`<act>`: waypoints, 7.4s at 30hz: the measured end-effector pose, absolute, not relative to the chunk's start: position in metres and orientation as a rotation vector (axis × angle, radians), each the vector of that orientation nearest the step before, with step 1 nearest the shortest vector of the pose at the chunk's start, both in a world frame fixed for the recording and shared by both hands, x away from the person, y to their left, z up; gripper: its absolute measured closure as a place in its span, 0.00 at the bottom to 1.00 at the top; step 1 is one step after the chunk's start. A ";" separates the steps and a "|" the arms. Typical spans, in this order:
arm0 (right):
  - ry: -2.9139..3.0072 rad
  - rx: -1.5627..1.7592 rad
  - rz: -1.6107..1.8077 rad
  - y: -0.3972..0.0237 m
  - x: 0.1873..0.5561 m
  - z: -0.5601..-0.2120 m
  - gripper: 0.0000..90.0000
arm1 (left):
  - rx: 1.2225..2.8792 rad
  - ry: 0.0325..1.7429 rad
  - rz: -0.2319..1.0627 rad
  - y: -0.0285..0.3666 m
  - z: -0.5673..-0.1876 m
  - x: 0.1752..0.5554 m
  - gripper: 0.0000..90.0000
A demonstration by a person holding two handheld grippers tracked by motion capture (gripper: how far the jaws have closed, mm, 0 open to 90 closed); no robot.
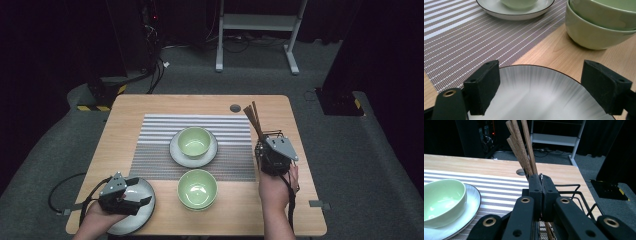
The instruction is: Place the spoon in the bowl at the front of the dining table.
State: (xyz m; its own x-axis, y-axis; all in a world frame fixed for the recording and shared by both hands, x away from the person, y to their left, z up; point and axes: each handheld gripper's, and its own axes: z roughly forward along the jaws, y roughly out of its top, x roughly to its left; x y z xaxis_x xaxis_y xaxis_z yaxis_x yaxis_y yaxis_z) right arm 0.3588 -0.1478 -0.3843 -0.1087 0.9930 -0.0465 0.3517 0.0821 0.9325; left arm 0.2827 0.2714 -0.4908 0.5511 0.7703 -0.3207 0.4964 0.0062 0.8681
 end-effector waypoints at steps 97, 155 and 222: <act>1.373 1.174 1.312 -0.155 0.319 -0.346 0.98 | 1.627 1.100 0.315 0.273 -0.491 0.284 0.18; 1.424 1.081 1.392 -0.113 0.321 -0.337 0.98 | 1.587 1.121 0.344 0.280 -0.491 0.287 0.16; 1.559 1.055 1.477 -0.051 0.358 -0.361 0.98 | 1.570 1.138 0.366 0.281 -0.494 0.289 0.17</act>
